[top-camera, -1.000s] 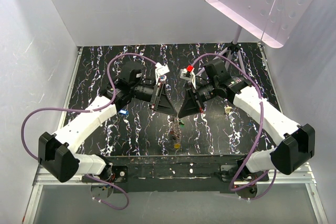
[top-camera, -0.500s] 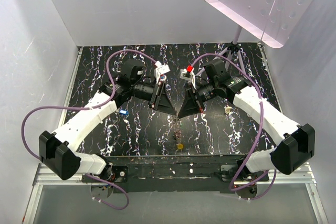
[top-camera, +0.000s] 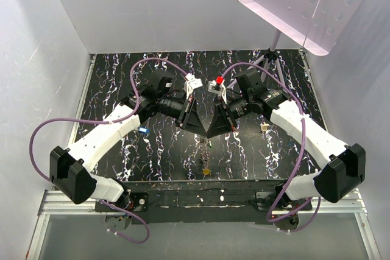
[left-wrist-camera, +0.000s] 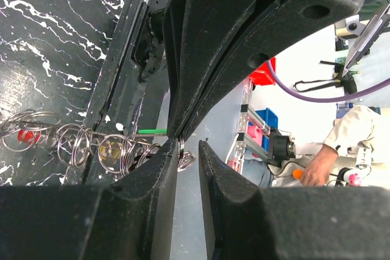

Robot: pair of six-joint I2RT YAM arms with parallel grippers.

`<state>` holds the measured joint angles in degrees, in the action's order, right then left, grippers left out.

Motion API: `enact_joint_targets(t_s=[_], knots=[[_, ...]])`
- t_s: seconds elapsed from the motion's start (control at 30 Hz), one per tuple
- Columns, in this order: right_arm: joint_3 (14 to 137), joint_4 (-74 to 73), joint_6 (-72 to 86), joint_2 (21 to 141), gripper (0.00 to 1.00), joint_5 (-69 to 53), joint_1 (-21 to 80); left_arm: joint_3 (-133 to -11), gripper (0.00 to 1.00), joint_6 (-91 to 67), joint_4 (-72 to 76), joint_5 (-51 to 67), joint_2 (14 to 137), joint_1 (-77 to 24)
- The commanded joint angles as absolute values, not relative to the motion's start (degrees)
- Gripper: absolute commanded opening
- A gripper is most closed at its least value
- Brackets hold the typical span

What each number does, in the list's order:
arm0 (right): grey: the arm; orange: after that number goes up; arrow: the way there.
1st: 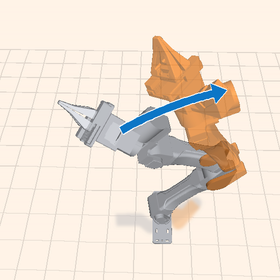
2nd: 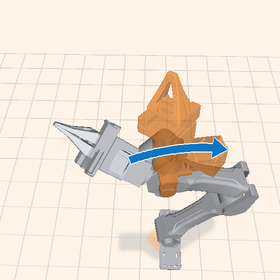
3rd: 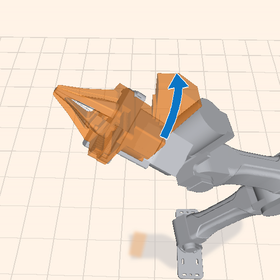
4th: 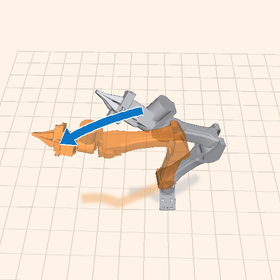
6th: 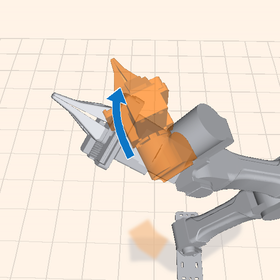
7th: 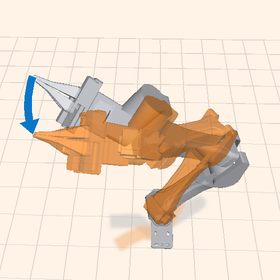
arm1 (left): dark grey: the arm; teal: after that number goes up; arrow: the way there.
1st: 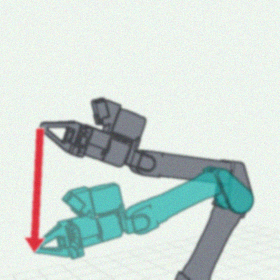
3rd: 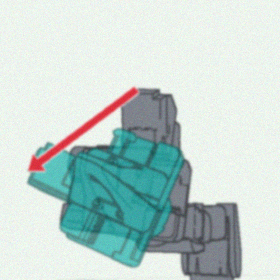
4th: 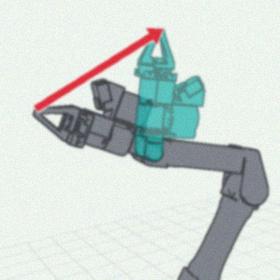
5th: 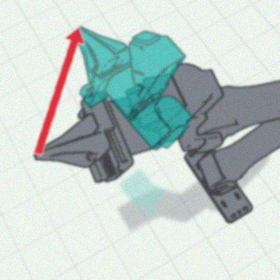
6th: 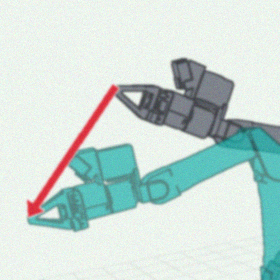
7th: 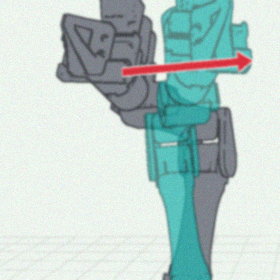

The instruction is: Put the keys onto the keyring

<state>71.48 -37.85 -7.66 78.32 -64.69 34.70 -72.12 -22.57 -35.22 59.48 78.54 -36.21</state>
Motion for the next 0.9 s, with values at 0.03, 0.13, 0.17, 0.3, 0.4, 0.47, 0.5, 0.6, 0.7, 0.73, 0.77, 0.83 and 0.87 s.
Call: enact_joint_targets(t_s=[0.03, 0.13, 0.17, 0.3, 0.4, 0.47, 0.5, 0.6, 0.7, 0.73, 0.77, 0.83, 0.87], knots=[[73.4, -36.7, -7.3, 77.5, 0.01, -66.7, 35.1, -75.1, 0.18, -20.5, -37.5, 60.9, 79.0, -37.1], [73.3, -36.7, -7.1, 77.4, 0.01, -66.9, 35.1, -75.4, 0.2, -19.6, -38.8, 60.7, 79.3, -37.1], [73.3, -36.7, -7.1, 77.4, 0.01, -66.9, 35.1, -75.5, 0.21, -19.3, -39.1, 60.7, 79.5, -37.1], [73.2, -36.6, -6.9, 77.4, 0.01, -66.9, 35.1, -76.3, 0.2, -18.1, -40.6, 60.8, 80.2, -37.2], [73.2, -36.6, -6.9, 77.3, 0.01, -66.9, 35.0, -76.6, 0.18, -17.5, -41.5, 60.8, 80.5, -37.2], [73.1, -36.5, -6.9, 77.3, 0.01, -66.9, 35.1, -76.8, 0.17, -17.1, -41.7, 60.8, 80.7, -37.3], [73.0, -36.6, -6.9, 77.3, 0.01, -66.9, 35.1, -76.9, 0.17, -17.0, -41.7, 61.1, 80.9, -37.3], [72.9, -36.2, -6.4, 77.3, 0.01, -67.1, 35.2, -76.8, 0.14, -16.4, -42.0, 61.3, 80.9, -37.3], [72.7, -35.9, -6.1, 77.2, 0.01, -67.1, 35.2, -76.9, 0.02, -16.2, -42.2, 62.0, 81.4, -37.3], [72.8, -35.8, -5.9, 77.1, 0.01, -67.1, 35.2, -76.8, 0.0, -15.9, -42.2, 62.1, 81.5, -37.3], [72.7, -35.7, -5.8, 77.0, 0.01, -67.3, 35.2, -76.8, 0.0, -15.8, -42.3, 61.8, 81.3, -37.4], [72.6, -35.2, -5.1, 76.7, 0.02, -67.9, 35.1, -76.6, 0.0, -15.8, -41.8, 60.7, 80.5, -37.1], [72.6, -35.1, -4.8, 76.6, 0.15, -68.5, 35.0, -75.9, 0.0, -16.4, -39.5, 60.7, 79.6, -36.9]])
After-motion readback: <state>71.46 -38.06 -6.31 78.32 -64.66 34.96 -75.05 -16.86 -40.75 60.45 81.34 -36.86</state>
